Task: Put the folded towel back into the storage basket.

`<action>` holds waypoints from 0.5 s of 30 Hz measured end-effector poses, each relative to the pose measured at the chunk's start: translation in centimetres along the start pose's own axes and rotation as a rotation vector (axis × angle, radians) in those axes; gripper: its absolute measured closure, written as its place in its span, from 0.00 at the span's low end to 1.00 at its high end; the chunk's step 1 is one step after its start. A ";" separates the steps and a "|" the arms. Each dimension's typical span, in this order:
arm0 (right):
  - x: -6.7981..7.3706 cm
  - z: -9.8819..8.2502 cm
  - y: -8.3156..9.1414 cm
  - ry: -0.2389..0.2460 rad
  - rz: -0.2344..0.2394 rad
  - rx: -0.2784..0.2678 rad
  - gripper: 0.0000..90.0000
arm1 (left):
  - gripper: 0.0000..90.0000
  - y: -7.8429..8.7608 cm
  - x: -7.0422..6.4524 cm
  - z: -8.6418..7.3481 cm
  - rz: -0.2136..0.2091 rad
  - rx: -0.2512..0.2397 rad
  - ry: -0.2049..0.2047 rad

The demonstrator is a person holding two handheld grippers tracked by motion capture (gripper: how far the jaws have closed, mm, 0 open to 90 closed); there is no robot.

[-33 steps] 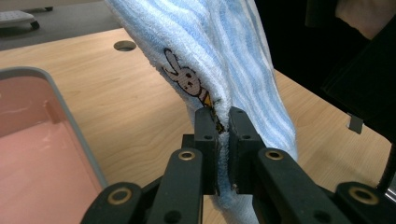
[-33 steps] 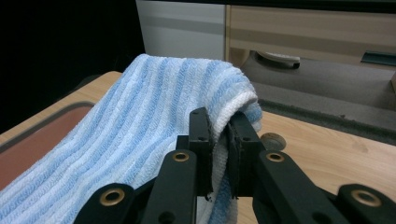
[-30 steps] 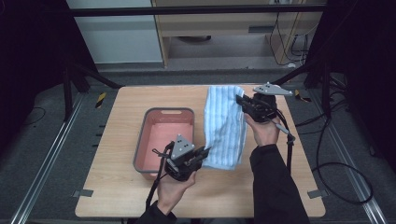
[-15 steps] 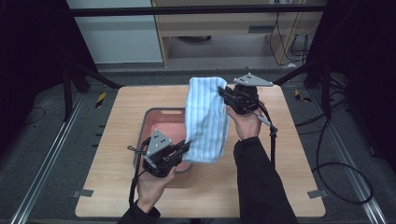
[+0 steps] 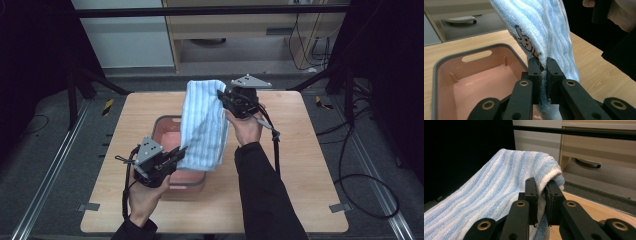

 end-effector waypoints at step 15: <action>3.6 -0.4 -4.0 0.013 0.054 0.025 0.91 | 0.93 1.5 3.4 -1.6 0.053 0.023 0.034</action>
Point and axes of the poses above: each handheld gripper's, and its own axes: y roughly backward along the jaws, z roughly out of its top, x roughly to its left, the point moved 7 cm from there along -y, roughly forward along the jaws, and after that the axes turned 5 degrees about -z, right-handed, at the moved point
